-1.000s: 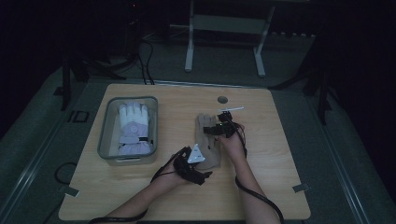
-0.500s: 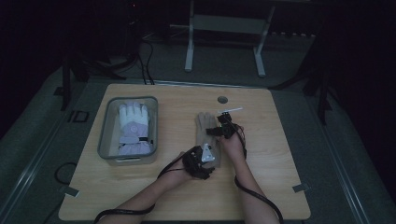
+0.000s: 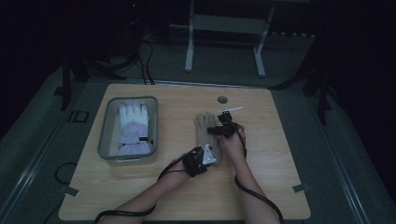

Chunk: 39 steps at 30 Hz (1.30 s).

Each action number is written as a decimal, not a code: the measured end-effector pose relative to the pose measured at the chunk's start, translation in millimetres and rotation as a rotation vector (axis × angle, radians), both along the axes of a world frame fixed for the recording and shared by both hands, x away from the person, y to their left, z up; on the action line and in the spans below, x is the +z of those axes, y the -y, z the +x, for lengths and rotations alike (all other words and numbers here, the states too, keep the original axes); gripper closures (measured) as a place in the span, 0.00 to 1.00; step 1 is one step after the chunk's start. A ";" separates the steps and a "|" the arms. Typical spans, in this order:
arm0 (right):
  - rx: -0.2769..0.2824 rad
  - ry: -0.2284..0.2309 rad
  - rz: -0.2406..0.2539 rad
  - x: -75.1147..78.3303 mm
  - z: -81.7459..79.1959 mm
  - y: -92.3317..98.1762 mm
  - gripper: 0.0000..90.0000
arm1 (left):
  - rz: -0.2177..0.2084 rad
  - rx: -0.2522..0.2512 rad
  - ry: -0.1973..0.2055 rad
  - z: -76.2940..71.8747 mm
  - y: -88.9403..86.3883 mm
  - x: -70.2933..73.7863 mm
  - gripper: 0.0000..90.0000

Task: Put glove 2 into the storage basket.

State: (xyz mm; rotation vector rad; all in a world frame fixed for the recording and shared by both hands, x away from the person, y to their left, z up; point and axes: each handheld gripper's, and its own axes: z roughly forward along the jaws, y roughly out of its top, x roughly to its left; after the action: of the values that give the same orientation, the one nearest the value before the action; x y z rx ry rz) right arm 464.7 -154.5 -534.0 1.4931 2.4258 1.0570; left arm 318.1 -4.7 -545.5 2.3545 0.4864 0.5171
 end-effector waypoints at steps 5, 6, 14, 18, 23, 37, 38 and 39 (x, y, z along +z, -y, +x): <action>0.015 -0.001 0.034 6.9 -2.0 -1.3 0.83 | 0.008 -0.014 0.030 -8.8 -4.1 12.8 0.91; 0.019 0.002 0.039 9.3 -2.9 -2.0 0.83 | 0.010 -0.012 0.033 -10.3 -4.9 15.7 0.91; 0.055 0.038 0.082 32.9 -9.4 -11.5 0.83 | 0.029 -0.016 0.060 -16.9 -14.7 35.7 0.91; 0.074 0.063 0.101 48.0 -11.9 -17.4 0.83 | 0.035 -0.012 0.075 -18.9 -22.0 46.1 0.91; 0.094 0.094 0.134 67.9 -13.0 -26.2 0.83 | 0.031 0.006 0.096 -20.1 -32.2 59.3 0.91; 0.134 0.142 0.198 108.2 -14.7 -52.8 0.83 | 0.013 0.049 0.132 -23.4 -69.1 88.9 0.91; 0.138 0.147 0.198 111.2 -14.8 -56.0 0.83 | 0.014 0.053 0.133 -23.8 -71.9 91.0 0.91; 0.144 0.150 0.196 114.0 -14.7 -59.8 0.83 | 0.013 0.056 0.133 -24.1 -74.1 92.5 0.91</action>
State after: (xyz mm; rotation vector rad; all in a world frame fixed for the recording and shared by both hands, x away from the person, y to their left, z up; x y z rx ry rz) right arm 450.0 -94.7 -420.0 1.2513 2.4134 1.4182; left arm 294.0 69.4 -453.0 2.3057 0.4897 0.7000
